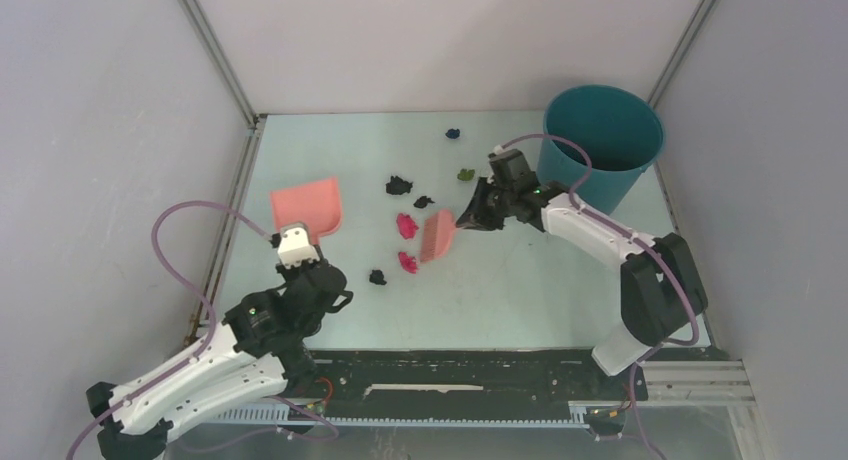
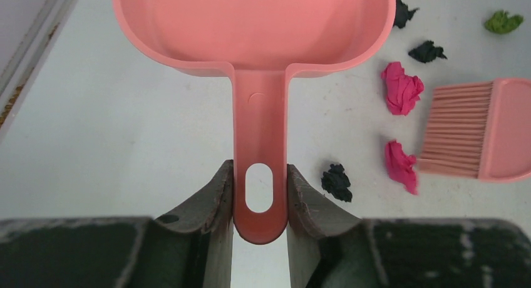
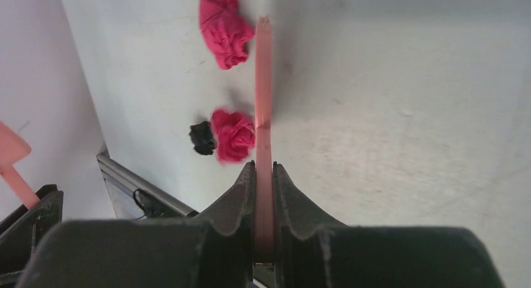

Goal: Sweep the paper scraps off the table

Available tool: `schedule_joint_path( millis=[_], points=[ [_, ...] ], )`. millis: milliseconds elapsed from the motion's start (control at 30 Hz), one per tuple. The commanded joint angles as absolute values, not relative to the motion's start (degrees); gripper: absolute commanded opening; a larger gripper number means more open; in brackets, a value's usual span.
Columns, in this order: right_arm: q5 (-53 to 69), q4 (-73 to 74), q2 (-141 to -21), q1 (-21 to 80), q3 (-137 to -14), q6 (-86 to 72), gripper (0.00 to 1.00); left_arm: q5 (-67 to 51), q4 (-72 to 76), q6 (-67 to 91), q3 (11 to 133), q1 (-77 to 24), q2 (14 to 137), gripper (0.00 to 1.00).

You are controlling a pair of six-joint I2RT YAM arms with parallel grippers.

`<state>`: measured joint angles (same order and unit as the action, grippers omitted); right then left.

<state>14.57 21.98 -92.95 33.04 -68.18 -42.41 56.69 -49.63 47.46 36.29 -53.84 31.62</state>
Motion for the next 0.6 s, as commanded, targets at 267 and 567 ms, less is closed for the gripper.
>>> schedule_joint_path(
  millis=[267, 567],
  points=[
    [34.55, 9.02, -88.22, 37.94, -71.01, -34.58, 0.00, 55.62, -45.33, 42.67, 39.03, -53.54, 32.06, 0.00],
    [30.84, 14.22, -105.58, 44.59, -84.52, -42.17, 0.00, 53.62, -47.65, 44.35, 39.71, -53.55, 30.62, 0.00]
  ],
)
